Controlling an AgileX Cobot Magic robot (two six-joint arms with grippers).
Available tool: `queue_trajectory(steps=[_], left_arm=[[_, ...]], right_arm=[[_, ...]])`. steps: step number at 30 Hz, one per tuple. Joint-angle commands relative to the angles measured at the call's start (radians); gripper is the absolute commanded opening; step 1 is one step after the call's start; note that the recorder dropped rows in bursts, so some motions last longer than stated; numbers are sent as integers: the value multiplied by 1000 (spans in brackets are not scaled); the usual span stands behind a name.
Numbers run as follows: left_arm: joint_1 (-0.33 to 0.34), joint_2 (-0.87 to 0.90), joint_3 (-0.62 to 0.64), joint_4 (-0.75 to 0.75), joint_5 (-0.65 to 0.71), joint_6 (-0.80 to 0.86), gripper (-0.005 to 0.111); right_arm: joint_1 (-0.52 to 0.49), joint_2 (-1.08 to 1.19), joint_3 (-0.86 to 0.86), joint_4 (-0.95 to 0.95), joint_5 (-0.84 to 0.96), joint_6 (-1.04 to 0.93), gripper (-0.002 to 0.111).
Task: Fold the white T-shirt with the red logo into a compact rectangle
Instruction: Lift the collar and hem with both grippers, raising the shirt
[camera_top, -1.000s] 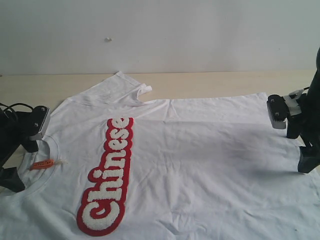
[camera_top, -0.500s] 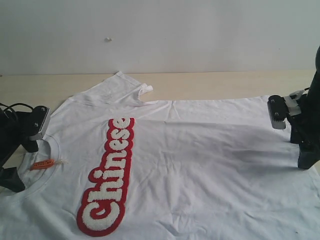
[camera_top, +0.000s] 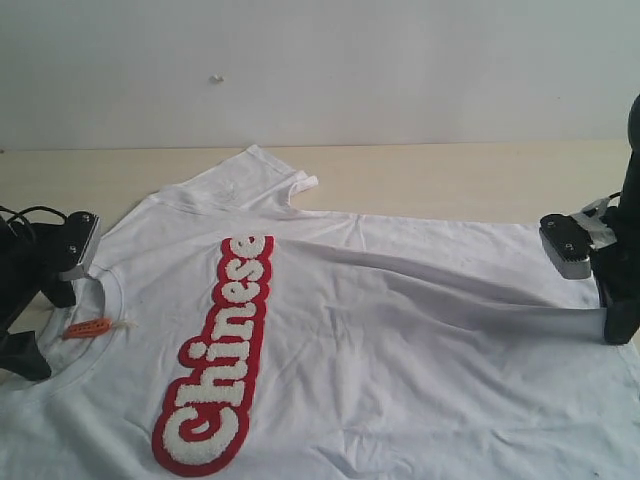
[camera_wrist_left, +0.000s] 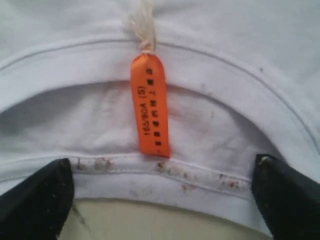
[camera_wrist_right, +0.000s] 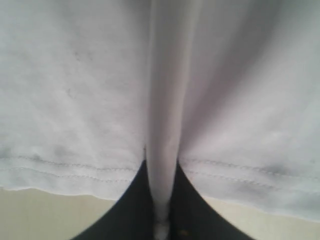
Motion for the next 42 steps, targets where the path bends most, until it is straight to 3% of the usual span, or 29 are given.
queue_trajectory(steps=[1, 3, 4, 23, 32, 35, 42], left_arm=[[1, 3, -4, -1, 16, -7, 48], [1, 3, -4, -1, 35, -7, 10], [1, 3, -4, 2, 49, -1, 1], [1, -51, -4, 111, -9, -76, 0], [1, -164, -4, 107, -28, -128, 0], [6, -213, -4, 153, -66, -247, 0], [11, -327, -4, 430, -104, -692, 0]], right_arm=[[-3, 7, 8, -16, -3, -9, 0], [-3, 7, 8, -16, -23, 64, 0], [-3, 7, 8, -16, -47, 131, 0], [-3, -5, 8, -12, -101, 166, 0], [3, -200, 8, 117, -143, 95, 0], [3, -268, 8, 119, -143, 95, 0], [3, -391, 8, 193, -105, 111, 0]])
